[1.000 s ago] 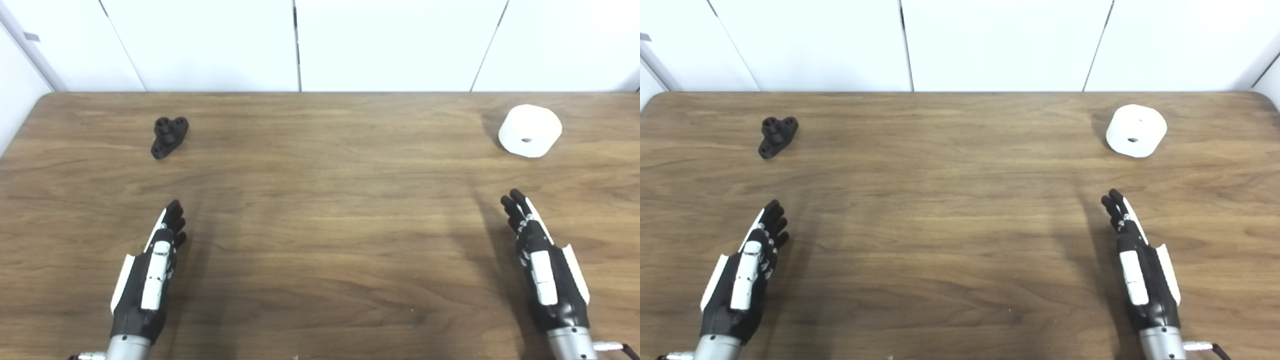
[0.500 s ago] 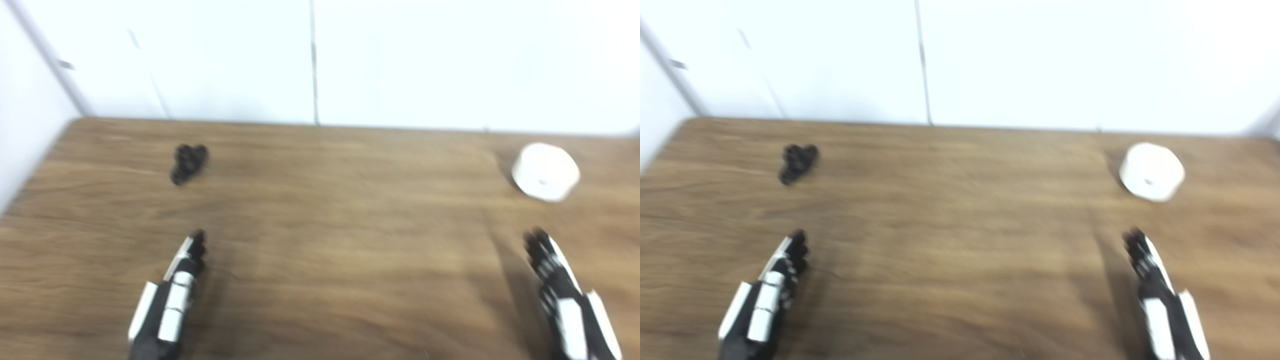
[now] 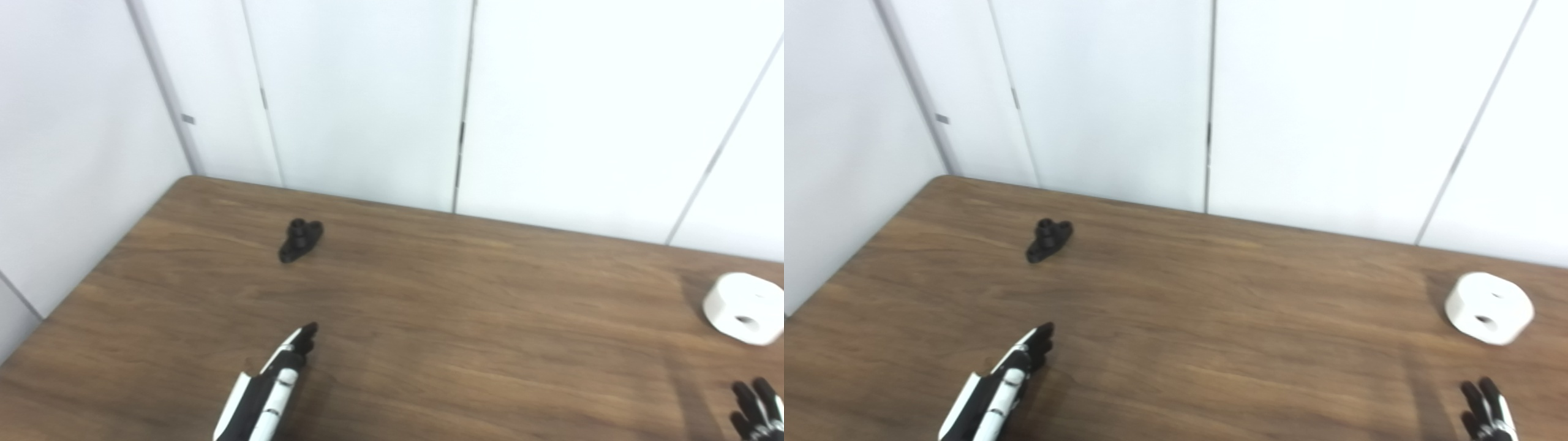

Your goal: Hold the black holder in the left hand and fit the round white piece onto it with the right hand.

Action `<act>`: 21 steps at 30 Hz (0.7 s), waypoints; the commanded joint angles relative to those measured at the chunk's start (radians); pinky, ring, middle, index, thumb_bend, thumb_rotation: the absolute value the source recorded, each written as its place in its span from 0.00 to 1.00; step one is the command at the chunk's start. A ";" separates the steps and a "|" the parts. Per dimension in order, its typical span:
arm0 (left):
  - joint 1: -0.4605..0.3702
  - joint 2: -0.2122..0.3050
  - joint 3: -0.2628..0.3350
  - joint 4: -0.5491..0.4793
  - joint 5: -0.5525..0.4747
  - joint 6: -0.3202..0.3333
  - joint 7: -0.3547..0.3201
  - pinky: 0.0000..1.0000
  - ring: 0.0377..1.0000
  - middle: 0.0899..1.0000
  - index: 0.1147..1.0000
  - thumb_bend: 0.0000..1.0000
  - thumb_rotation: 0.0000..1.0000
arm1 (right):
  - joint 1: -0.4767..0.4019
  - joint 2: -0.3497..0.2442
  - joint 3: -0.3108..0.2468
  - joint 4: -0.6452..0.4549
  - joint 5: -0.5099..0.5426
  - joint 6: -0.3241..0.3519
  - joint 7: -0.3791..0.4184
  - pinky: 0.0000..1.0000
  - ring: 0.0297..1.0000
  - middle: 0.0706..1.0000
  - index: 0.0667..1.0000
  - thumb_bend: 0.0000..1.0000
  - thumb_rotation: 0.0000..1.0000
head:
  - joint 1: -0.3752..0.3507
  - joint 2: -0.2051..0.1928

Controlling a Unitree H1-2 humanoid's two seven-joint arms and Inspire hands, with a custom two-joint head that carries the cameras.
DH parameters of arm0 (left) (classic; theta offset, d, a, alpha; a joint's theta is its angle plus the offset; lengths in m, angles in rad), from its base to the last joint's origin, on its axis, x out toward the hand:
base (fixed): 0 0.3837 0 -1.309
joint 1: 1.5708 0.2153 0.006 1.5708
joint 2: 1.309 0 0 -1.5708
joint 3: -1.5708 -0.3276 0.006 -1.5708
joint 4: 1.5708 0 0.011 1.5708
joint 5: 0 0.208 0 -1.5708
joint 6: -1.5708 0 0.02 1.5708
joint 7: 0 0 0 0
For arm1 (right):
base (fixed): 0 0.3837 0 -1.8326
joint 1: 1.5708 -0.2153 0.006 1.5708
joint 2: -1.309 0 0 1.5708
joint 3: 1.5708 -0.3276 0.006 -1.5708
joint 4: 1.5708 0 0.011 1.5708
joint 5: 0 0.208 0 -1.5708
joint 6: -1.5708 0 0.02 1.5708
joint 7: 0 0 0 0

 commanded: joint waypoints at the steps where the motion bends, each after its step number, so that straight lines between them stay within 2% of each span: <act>1: -0.006 -0.011 -0.014 0.002 0.015 -0.020 0.004 0.93 0.94 0.94 0.91 0.37 0.85 | 0.007 -0.010 -0.009 0.100 0.005 0.023 0.000 1.00 1.00 0.96 0.99 0.55 1.00 | 0.004 -0.004; 5: -0.007 -0.014 -0.021 0.001 0.020 -0.015 0.014 0.91 0.93 0.93 0.90 0.40 0.83 | 0.005 -0.017 -0.009 0.107 0.013 0.020 0.004 1.00 1.00 0.97 1.00 0.55 1.00 | 0.007 0.002; 12: -0.004 -0.016 -0.026 -0.009 0.029 0.002 0.026 0.96 0.96 0.95 0.93 0.42 0.81 | 0.002 -0.022 -0.010 0.113 0.016 0.007 0.005 1.00 1.00 0.97 1.00 0.53 1.00 | -0.028 0.017; 14: 0.001 -0.024 -0.021 -0.019 0.038 0.016 0.040 0.96 0.96 0.95 0.93 0.44 0.75 | 0.004 -0.021 -0.009 0.112 0.016 0.005 0.005 1.00 1.00 0.97 1.00 0.51 1.00 | -0.038 0.021; 16: 0.004 -0.024 -0.018 -0.023 0.054 0.011 0.050 0.94 0.96 0.96 0.93 0.45 0.63 | 0.008 -0.019 -0.008 0.103 0.011 0.011 0.002 1.00 1.00 0.97 1.00 0.50 1.00 | -0.046 0.022; 17: 0.007 -0.025 -0.016 -0.036 0.087 0.022 0.061 0.94 0.96 0.96 0.93 0.45 0.61 | 0.011 -0.018 -0.008 0.101 0.015 0.009 0.003 1.00 1.00 0.97 1.00 0.50 1.00 | -0.051 0.028; 21: 0.008 -0.036 -0.008 -0.095 0.206 0.069 0.097 0.85 0.94 0.96 0.91 0.54 0.38 | 0.014 -0.018 -0.007 0.102 0.021 -0.006 0.006 1.00 1.00 0.97 1.00 0.47 1.00 | -0.052 0.034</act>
